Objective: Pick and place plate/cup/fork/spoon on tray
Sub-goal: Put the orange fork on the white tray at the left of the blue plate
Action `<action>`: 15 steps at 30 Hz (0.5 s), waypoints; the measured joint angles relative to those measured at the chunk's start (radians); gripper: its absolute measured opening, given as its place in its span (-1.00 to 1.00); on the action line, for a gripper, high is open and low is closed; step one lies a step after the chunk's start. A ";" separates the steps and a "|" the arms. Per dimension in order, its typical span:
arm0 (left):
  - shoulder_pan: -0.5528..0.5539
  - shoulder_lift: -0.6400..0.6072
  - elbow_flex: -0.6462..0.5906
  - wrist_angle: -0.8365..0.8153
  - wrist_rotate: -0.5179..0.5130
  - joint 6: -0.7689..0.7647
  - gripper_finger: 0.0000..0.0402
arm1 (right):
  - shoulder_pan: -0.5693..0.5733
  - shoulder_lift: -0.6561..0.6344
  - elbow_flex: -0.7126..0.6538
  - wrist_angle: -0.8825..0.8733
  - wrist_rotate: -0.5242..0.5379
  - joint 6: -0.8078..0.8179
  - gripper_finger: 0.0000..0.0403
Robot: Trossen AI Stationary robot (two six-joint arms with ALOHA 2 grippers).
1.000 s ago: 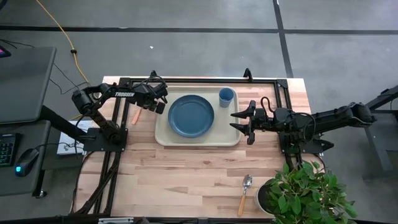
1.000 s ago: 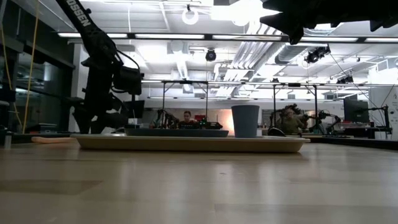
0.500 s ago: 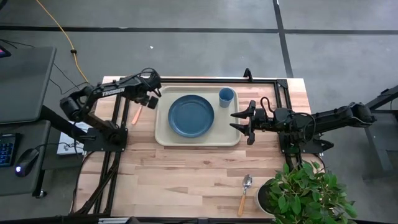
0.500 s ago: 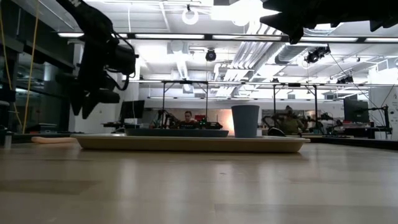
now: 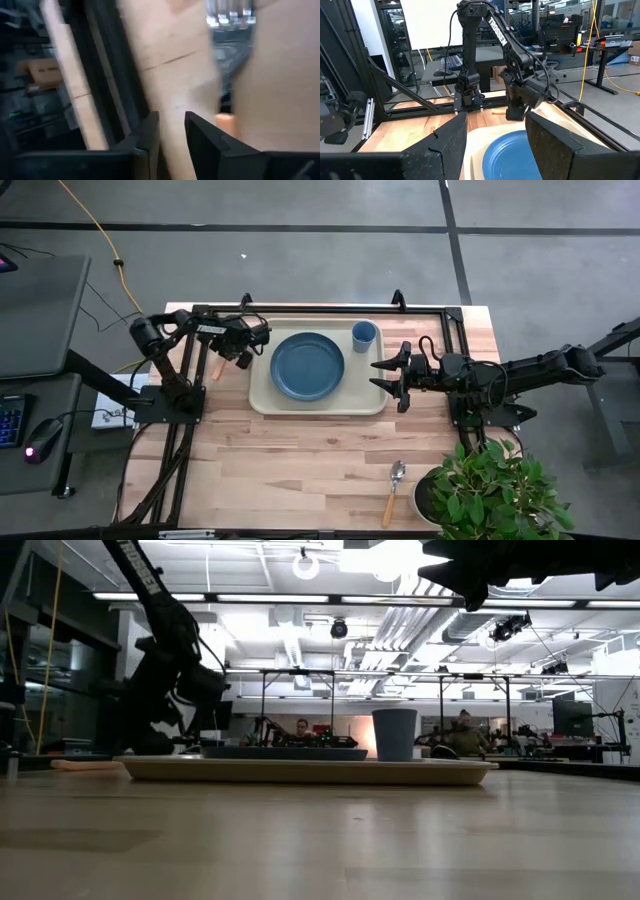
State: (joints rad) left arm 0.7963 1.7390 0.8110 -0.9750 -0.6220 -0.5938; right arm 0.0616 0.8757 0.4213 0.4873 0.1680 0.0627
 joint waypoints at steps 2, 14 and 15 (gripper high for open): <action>0.000 0.015 -0.011 0.016 0.005 -0.001 -0.68 | 0.000 0.000 0.000 0.000 0.000 0.000 -0.04; -0.031 0.029 -0.032 0.039 0.058 0.002 -0.98 | 0.000 0.000 0.000 0.000 0.000 0.000 -0.04; -0.038 0.029 -0.032 0.039 0.062 0.001 -0.97 | 0.000 0.000 0.000 0.001 0.000 0.000 -0.04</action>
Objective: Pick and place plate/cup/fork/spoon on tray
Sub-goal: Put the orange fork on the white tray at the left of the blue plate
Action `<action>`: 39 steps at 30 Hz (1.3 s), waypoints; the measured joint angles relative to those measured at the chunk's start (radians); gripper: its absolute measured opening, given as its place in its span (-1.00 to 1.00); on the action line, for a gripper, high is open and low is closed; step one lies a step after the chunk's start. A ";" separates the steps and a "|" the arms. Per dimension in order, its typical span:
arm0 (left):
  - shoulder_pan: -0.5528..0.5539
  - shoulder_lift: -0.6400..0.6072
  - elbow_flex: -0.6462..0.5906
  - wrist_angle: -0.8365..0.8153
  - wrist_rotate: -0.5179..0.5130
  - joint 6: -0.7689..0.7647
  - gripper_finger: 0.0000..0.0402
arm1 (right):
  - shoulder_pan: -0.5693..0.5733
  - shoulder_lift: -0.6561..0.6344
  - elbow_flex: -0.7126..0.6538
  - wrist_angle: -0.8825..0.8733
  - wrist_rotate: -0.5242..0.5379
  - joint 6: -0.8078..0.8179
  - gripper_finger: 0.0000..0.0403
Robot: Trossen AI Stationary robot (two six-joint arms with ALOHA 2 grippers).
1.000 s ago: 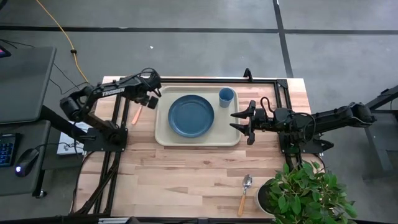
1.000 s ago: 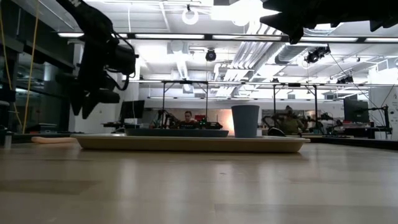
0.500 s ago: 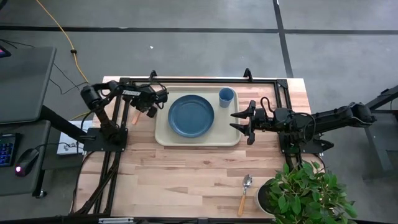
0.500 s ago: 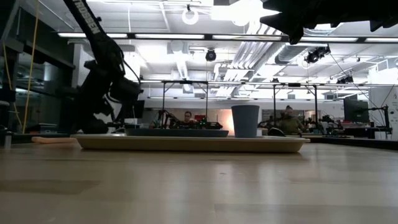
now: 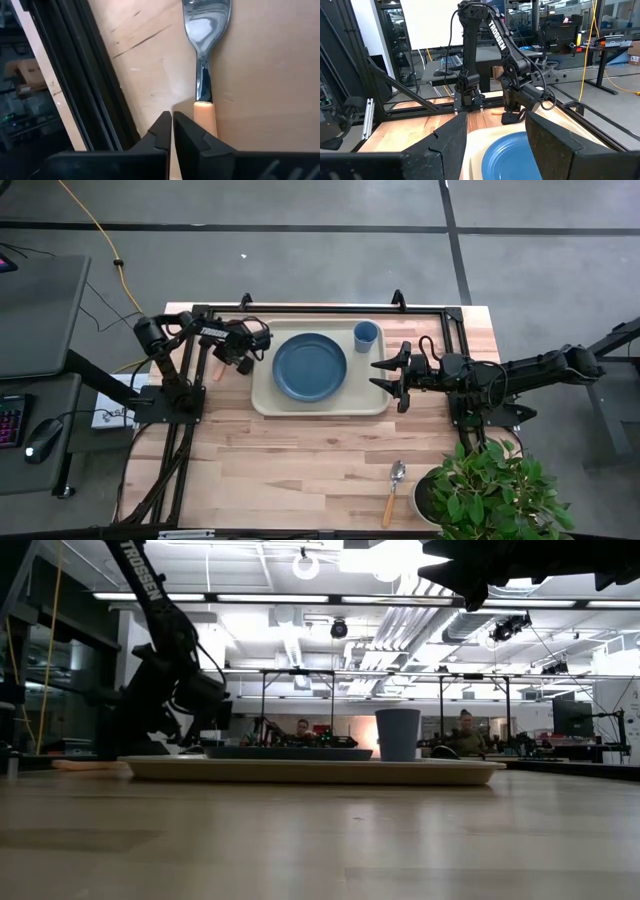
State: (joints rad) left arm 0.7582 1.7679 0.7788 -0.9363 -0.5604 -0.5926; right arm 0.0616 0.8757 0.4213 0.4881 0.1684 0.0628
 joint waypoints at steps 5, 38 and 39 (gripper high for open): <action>-0.036 -0.001 0.000 0.001 0.012 -0.007 -0.98 | 0.000 0.000 0.000 0.002 0.000 0.000 -0.04; -0.092 -0.223 0.130 -0.149 0.017 0.001 -0.79 | 0.000 0.000 0.000 0.000 -0.003 0.000 -0.04; -0.089 -0.235 0.130 -0.141 0.028 0.002 -0.73 | 0.000 0.000 0.000 -0.001 -0.003 0.000 -0.04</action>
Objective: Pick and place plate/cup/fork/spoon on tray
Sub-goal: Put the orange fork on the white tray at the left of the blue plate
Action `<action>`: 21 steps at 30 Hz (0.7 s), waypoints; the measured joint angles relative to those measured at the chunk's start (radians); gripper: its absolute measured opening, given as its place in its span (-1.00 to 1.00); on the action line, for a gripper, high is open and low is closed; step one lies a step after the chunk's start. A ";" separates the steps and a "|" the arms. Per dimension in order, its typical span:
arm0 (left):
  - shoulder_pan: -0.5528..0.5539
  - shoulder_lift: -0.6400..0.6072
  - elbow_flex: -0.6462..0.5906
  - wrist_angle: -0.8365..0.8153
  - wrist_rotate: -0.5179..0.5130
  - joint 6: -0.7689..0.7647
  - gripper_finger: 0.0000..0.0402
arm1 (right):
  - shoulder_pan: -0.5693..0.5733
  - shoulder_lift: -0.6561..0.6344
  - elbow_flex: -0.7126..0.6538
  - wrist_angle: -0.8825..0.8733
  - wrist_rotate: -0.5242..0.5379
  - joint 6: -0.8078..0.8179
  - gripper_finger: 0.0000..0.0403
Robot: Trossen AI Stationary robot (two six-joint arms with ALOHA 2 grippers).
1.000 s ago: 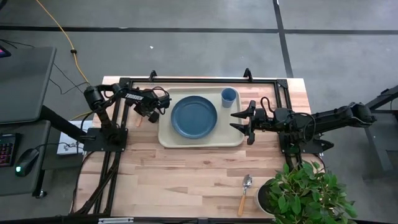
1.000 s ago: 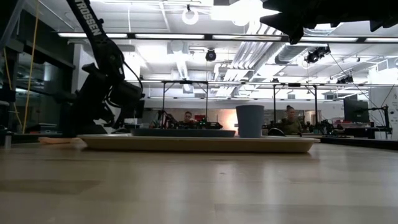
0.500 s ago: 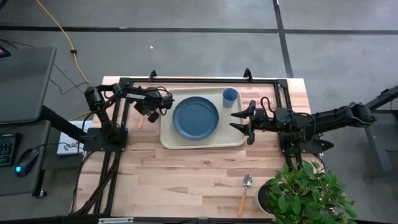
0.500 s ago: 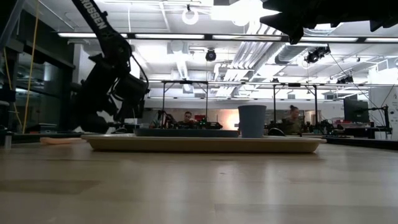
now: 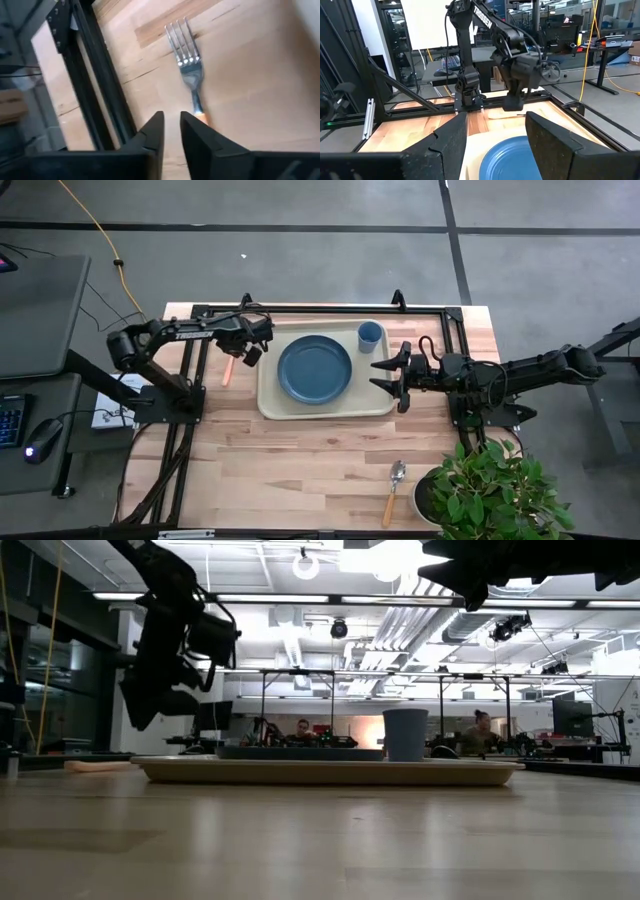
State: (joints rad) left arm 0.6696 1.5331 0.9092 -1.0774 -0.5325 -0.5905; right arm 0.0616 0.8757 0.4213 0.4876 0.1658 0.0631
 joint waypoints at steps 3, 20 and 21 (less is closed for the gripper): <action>0.009 -0.022 -0.012 0.008 0.013 0.007 -0.56 | 0.000 0.000 0.000 -0.007 0.000 -0.001 -0.04; 0.151 -0.061 -0.297 0.387 0.244 0.000 0.06 | -0.002 0.000 0.000 -0.012 0.002 -0.019 -0.04; 0.151 -0.062 -0.298 0.388 0.250 -0.005 0.05 | -0.002 0.000 0.000 -0.012 0.002 -0.019 -0.04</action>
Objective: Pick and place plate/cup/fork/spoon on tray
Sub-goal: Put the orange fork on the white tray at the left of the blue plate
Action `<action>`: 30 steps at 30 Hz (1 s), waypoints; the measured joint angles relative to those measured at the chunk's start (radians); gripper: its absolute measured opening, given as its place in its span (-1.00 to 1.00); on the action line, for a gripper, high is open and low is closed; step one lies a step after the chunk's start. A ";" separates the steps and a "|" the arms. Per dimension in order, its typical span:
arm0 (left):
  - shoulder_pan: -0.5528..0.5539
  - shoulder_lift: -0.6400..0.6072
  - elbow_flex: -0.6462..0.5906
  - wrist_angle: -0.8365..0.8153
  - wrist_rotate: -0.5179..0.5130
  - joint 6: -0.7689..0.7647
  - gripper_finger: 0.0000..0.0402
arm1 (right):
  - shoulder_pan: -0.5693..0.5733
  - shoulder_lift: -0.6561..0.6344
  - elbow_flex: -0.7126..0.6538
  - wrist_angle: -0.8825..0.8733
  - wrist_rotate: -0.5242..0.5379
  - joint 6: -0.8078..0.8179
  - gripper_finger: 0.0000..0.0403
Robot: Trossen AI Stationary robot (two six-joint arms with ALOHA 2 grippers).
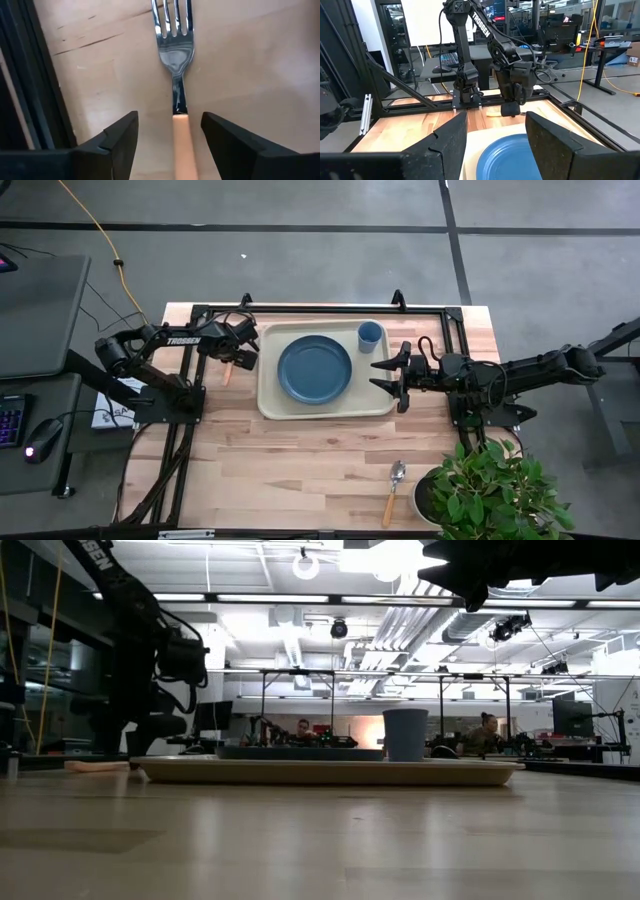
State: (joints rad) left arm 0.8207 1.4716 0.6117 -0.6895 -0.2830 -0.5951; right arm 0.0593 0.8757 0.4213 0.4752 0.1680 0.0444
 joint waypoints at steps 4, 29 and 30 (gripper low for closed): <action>0.001 0.001 -0.001 0.005 0.032 -0.021 -0.06 | 0.000 0.000 0.000 0.000 0.000 0.000 -0.04; -0.003 -0.254 -0.008 0.007 0.054 0.012 -0.96 | 0.000 0.000 0.000 0.000 0.004 0.003 -0.04; -0.003 -0.281 -0.005 0.009 0.054 0.012 -0.96 | 0.000 0.000 0.000 0.000 0.004 0.003 -0.04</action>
State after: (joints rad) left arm 0.8177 1.1908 0.6069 -0.6804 -0.2295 -0.5832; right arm 0.0593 0.8757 0.4213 0.4751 0.1719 0.0479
